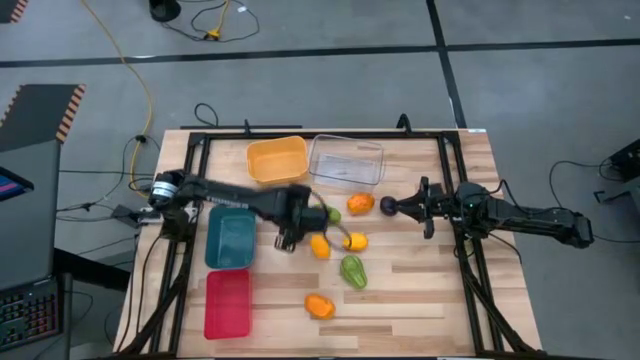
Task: Sort produce into baskets
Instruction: Put the left yellow lemon into the yellow bin, then put the right yellow lemon into the yellow bin
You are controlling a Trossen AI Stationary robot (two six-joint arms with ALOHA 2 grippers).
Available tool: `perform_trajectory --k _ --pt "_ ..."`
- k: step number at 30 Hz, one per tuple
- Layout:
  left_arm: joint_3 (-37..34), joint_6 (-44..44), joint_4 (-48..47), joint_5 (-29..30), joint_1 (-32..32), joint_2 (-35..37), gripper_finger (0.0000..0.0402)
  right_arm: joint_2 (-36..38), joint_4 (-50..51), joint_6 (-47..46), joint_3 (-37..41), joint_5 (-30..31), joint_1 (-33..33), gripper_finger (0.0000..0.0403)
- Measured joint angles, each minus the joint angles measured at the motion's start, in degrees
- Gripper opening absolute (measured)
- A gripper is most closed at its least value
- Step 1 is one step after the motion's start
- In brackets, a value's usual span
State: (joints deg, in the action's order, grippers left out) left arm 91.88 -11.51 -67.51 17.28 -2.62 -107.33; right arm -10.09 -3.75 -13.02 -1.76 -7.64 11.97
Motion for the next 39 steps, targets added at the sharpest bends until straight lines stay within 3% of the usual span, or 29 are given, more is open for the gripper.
perform_trajectory --k 6,15,20,29,39 --pt "0.8 -4.4 -0.6 0.2 11.2 0.5 0.0196 0.0 0.0 -3.1 0.0 0.0 0.0 0.0124" --pt "0.8 -5.0 0.4 8.0 24.4 0.5 0.0217 0.0 0.0 -3.6 -0.1 0.0 0.0 0.0251" --pt "0.8 -1.6 1.9 8.6 28.0 0.4 0.0247 0.0 0.0 -3.6 -0.1 0.0 0.0 0.0294" --pt "0.8 -0.2 1.3 8.7 29.2 0.4 0.0264 0.0 -3.4 -3.6 -0.1 0.0 0.0 0.0306" --pt "5.7 -3.7 -11.0 8.5 29.2 0.7 0.0264 -4.5 -6.5 2.5 -7.1 2.7 -6.6 0.0306"
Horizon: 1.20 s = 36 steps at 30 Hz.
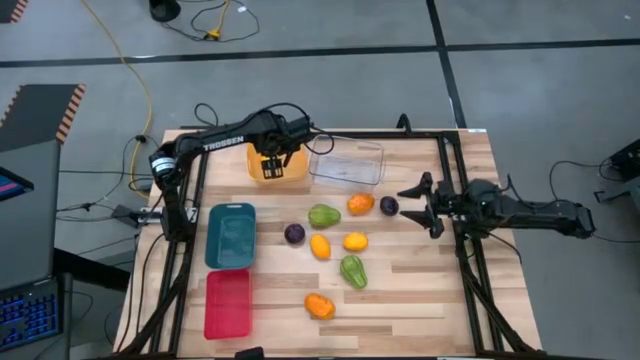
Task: Sort produce into baskets
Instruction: Put the right yellow lemon into the yellow bin
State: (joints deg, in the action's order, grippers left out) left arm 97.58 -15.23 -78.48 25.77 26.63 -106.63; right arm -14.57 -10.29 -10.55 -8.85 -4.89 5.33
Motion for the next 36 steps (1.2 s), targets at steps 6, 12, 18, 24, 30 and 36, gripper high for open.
perform_trajectory --k 6,12,18,24,30,36 --pt "0.5 3.2 -0.1 -2.3 0.4 5.6 0.0264 -11.7 3.4 6.9 -8.6 2.7 -4.6 0.0306" --pt "0.6 9.1 0.6 -10.9 1.3 13.9 0.0264 -25.7 9.3 8.2 -17.1 5.1 -7.2 0.0306" --pt "-7.8 11.7 10.7 -12.6 -0.1 25.4 0.0264 -38.6 13.2 9.7 -23.9 5.1 -10.5 0.0306" --pt "-25.2 16.5 23.6 -13.2 -3.4 38.5 0.0264 -48.6 16.6 11.1 -29.3 5.1 -13.4 0.0306" --pt "-39.6 21.1 32.5 -13.5 -7.3 47.4 0.0264 -57.8 16.9 11.2 -31.8 5.3 -13.9 0.0306" --pt "-47.4 24.9 37.4 -13.5 -11.0 49.8 0.0264 -65.7 18.0 11.2 -34.1 8.8 -13.8 0.0306"
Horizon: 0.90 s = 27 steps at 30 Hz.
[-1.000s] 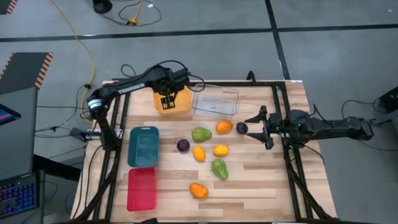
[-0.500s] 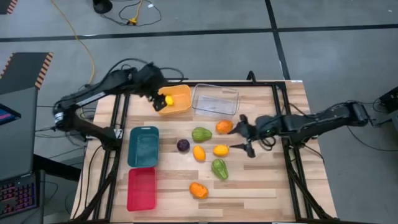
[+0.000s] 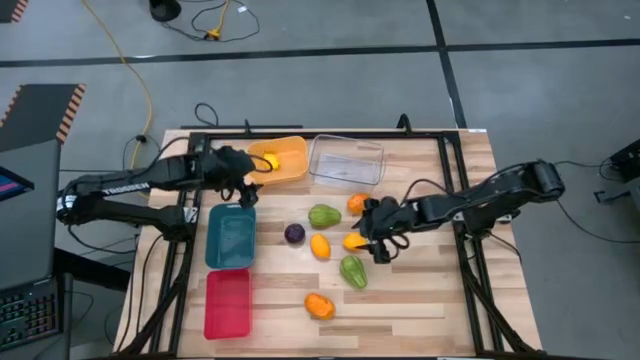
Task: Sort produce into baskets
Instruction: Put the right yellow lemon into the yellow bin
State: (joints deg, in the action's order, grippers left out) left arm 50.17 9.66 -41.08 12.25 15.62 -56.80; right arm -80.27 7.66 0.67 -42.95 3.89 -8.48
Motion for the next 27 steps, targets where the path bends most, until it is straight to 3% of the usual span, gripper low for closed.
perform_trajectory --k 6,18,27 --pt "-3.6 0.3 5.7 0.0 -3.0 -0.6 0.0264 -6.0 5.3 -0.2 -3.4 0.5 0.4 0.0306" --pt "-3.8 0.3 9.4 0.2 -5.7 -0.6 0.0264 -15.3 7.9 -0.2 -6.5 0.1 0.4 0.0304" --pt "-3.8 1.4 9.3 0.1 -7.1 -0.6 0.0265 -15.8 11.6 -0.2 -9.8 0.1 0.5 0.0247"
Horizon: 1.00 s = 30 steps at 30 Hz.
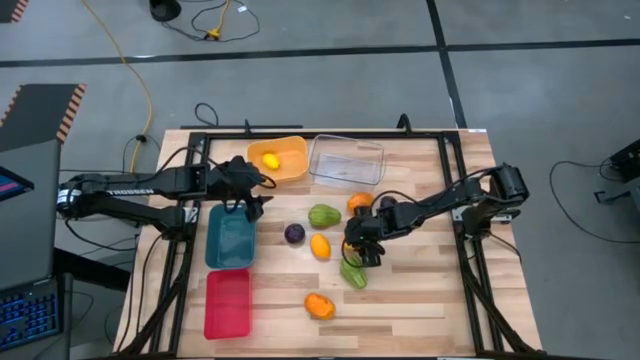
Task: Sort produce into baskets
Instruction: Put the right yellow lemon into the yellow bin
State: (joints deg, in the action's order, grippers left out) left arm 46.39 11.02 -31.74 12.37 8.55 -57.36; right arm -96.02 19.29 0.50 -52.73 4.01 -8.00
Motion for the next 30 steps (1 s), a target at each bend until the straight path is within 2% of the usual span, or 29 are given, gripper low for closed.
perform_trajectory --k 6,11,19,26,30 --pt "0.0 4.7 -0.2 0.0 -0.1 0.0 0.0265 2.6 6.4 2.6 -6.3 0.3 1.6 0.0242" --pt "0.0 6.0 -0.2 0.0 -0.1 0.0 0.0265 3.1 3.5 9.0 -12.9 0.4 4.7 0.0244" --pt "0.0 5.9 -0.2 0.0 -0.1 0.0 0.0264 1.9 -17.3 16.4 -15.6 0.5 13.9 0.0244" --pt "0.0 5.9 -0.2 0.1 -0.1 0.0 0.0264 1.6 -29.7 15.9 -15.6 0.4 22.2 0.0244" --pt "0.0 5.9 0.0 0.2 -0.1 0.0 0.0264 -1.7 -37.6 14.3 -15.6 -0.8 25.2 0.0244"
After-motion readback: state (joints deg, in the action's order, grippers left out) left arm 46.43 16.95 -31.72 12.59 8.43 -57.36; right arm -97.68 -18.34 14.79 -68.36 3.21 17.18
